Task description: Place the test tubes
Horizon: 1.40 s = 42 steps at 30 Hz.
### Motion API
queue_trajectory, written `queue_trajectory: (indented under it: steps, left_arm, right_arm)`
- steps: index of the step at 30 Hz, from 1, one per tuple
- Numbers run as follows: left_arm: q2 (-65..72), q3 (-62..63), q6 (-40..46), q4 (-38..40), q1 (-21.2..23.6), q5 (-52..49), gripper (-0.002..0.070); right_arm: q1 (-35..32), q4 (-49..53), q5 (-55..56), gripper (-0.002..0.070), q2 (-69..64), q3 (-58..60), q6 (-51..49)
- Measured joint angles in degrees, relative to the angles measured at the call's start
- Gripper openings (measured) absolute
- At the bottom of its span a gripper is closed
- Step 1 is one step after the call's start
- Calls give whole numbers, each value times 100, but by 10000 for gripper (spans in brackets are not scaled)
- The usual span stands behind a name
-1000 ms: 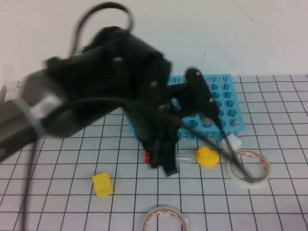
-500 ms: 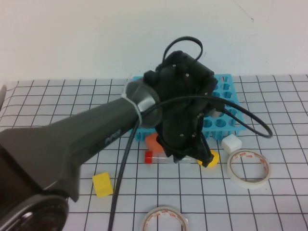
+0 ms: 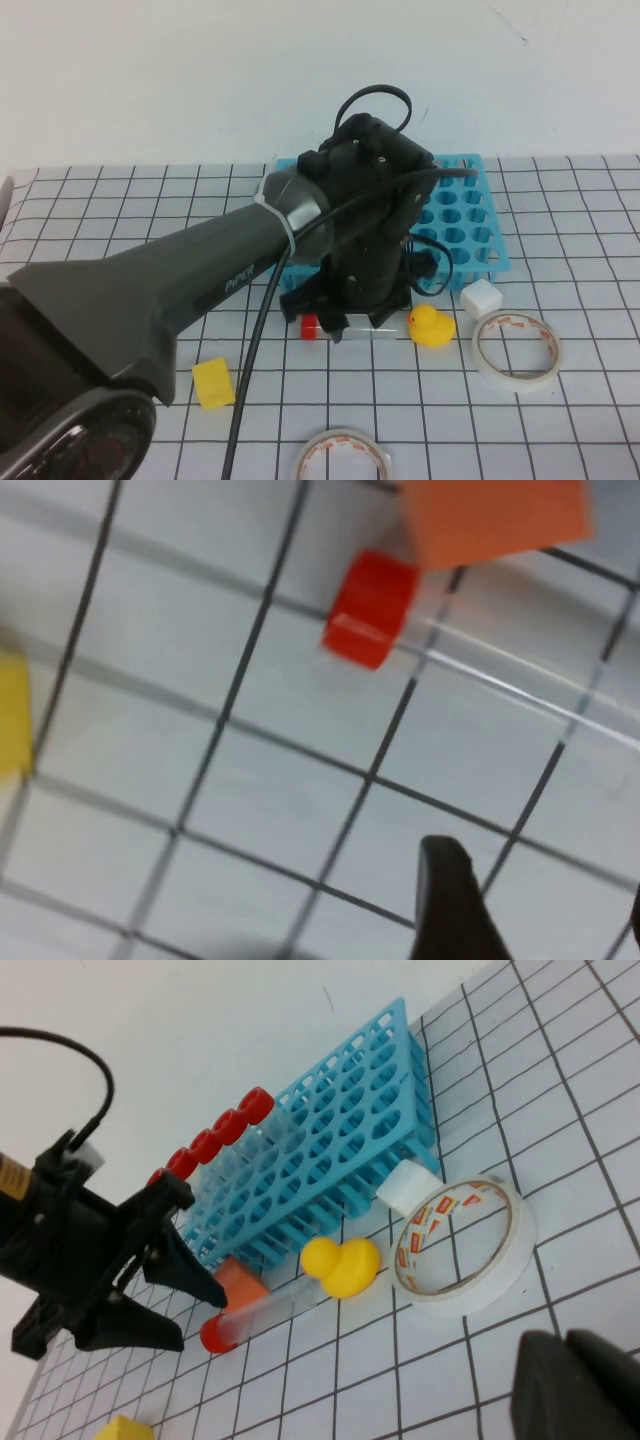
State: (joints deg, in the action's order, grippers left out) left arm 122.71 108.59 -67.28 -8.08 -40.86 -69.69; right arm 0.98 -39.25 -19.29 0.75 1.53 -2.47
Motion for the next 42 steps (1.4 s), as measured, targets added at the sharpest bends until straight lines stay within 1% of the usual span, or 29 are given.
queue_trajectory:
  steps: [2,4,9,16,22,27,31,34,39,42]
  left_arm:
    - [3,0,-792,0,0,0,348]
    - [23,0,-1405,0,0,74,348]
    - [152,0,-2173,0,0,363,348]
    - [465,0,-3127,95,0,431,349]
    - [639,0,-3473,154,0,504,351]
    - [652,0,-3469,80,0,782,351]
    - [652,0,-3327,259,-11,1028,344]
    - [652,79,-3552,315,-76,1037,339]
    - [652,348,-4020,-213,-185,968,318]
    - [652,439,-4505,-586,-210,867,314]
  right_arm:
    - [0,0,0,-1,0,0,0]
    - [0,0,0,-1,0,0,0]
    - [0,0,0,-1,0,0,0]
    - [0,0,0,-1,0,0,0]
    - [0,0,0,-1,0,0,0]
    - [0,0,0,-1,0,0,0]
    - [0,0,0,-1,0,0,0]
    - [0,0,-11,-1,0,0,3]
    - [0,0,-22,-1,0,0,3]
    - [0,0,-22,-1,0,0,3]
